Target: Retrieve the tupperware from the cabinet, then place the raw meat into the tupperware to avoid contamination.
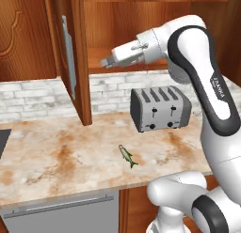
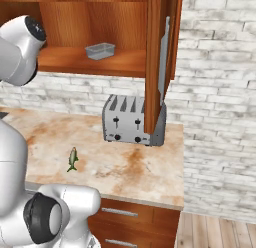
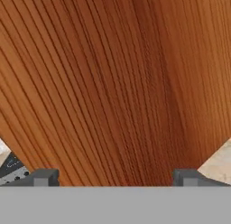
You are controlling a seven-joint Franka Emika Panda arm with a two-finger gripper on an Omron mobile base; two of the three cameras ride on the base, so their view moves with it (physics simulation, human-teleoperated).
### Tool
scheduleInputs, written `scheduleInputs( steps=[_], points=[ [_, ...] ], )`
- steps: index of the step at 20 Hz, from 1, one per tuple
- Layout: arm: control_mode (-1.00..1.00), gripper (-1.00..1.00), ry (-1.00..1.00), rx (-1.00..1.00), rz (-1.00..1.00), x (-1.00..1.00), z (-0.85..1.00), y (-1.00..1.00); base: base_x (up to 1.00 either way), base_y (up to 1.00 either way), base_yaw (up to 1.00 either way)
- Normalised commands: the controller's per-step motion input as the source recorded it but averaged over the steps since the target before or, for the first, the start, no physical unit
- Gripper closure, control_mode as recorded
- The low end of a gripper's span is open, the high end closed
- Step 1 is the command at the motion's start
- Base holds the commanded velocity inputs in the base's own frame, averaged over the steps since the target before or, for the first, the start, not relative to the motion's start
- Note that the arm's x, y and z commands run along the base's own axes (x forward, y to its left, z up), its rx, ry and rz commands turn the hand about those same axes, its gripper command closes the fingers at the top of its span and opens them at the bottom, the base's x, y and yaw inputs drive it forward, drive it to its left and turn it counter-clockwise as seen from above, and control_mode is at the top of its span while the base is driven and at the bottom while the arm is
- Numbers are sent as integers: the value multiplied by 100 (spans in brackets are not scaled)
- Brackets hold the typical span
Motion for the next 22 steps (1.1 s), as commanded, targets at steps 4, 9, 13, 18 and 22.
scheduleInputs(
  steps=[4, 9, 13, 18, 22],
  points=[
    [-100, -100, -22, -20, -5, 0, 0, -20, 0, 0, 0],
    [-100, -100, -21, -22, -9, 0, 0, -29, 0, 0, 0],
    [-100, -100, -21, -23, -9, -4, -11, -33, 0, 0, 0],
    [-100, -100, -22, -24, -7, -14, -22, -35, 0, 0, 0],
    [-100, -100, -21, -22, -8, -15, -21, -37, 0, 0, 0]
  ],
)
